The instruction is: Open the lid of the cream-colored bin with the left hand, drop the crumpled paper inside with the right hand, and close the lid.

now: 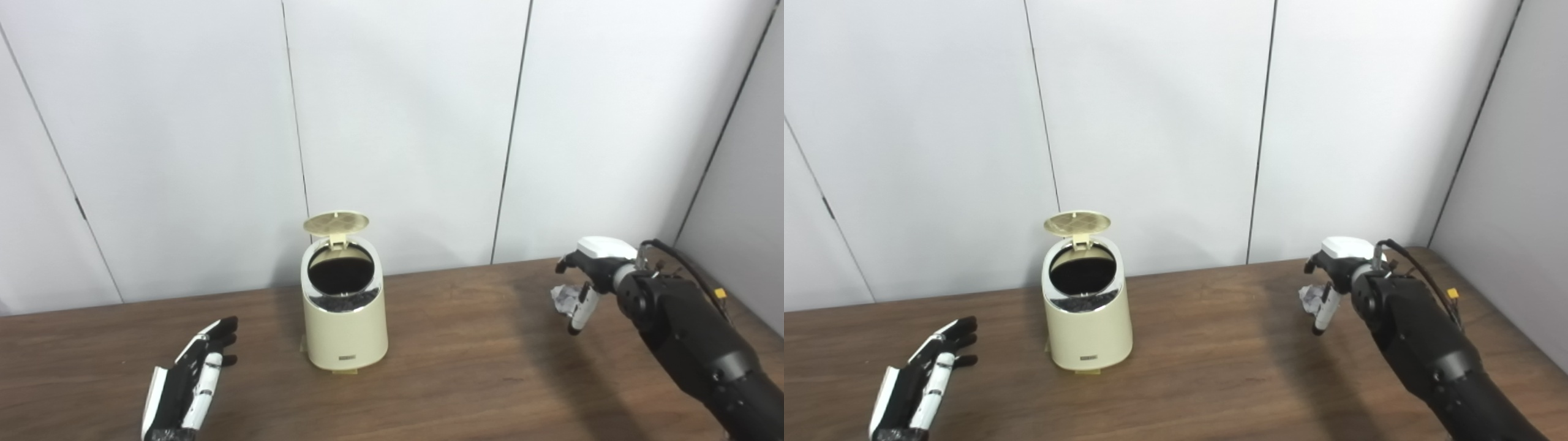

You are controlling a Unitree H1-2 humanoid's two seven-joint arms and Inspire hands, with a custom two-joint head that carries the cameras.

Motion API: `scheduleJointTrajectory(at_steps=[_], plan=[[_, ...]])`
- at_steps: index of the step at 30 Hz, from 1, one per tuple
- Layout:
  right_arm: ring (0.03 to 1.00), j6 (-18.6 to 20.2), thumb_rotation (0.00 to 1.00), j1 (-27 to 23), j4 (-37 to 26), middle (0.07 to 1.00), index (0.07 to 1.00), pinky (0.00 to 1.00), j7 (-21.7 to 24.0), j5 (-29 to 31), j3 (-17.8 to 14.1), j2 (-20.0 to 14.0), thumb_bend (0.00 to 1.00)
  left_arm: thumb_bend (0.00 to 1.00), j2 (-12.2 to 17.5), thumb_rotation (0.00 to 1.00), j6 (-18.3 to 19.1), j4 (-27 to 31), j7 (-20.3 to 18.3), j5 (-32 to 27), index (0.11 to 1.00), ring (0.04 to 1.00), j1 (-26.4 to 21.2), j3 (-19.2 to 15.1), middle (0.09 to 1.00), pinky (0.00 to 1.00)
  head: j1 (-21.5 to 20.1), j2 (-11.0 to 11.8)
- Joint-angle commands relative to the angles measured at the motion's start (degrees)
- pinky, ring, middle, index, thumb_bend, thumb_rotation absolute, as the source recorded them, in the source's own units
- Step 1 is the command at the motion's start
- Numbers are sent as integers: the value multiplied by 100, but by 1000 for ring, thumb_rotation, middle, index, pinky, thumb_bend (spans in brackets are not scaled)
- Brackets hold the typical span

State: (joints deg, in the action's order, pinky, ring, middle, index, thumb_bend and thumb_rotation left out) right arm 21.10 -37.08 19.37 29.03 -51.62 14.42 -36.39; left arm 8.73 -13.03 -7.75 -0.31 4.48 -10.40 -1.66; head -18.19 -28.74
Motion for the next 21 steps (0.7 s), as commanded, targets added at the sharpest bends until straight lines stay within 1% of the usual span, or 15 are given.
scheduleJointTrajectory(at_steps=[1, 4, 6, 9, 14, 17, 21], plan=[[835, 27, 137, -378, 35, 880, 798, 642, -150, 28, -31, -192, 954, 209, 49, 801, -118, 194, -8, -46, 848, 837, -181, -32, 847, 738, -7, -7], [835, 40, 125, -406, 175, 881, 809, 649, -179, 41, 26, -188, 940, 213, 57, 819, -114, 222, 13, 36, 848, 835, -168, -25, 845, 741, -7, -7], [853, 47, 138, -419, 235, 887, 814, 673, -211, 0, 95, -198, 936, 210, 53, 826, -97, 244, 8, 40, 851, 836, -161, -22, 848, 742, -1, -7], [848, -39, 148, -448, 396, 887, 813, 678, -359, 11, 184, -197, 933, 212, 51, 844, -49, 289, 23, 94, 854, 837, -147, -18, 852, 741, -14, -3], [840, -56, 146, -561, 658, 880, 823, 686, -476, 37, 302, -155, 922, 212, 45, 837, -99, 281, 41, 95, 850, 834, -145, -33, 848, 734, -14, -7], [816, -177, 140, -676, 909, 872, 831, 676, -548, 69, 392, -133, 920, 211, 52, 828, -122, 261, 49, 111, 847, 829, -146, -36, 845, 727, -14, -7], [819, -307, 154, -802, 1285, 865, 821, 709, -756, 146, 478, -74, 938, 219, 49, 837, -80, 313, 41, 105, 851, 834, -121, -37, 850, 734, 2, -31]])
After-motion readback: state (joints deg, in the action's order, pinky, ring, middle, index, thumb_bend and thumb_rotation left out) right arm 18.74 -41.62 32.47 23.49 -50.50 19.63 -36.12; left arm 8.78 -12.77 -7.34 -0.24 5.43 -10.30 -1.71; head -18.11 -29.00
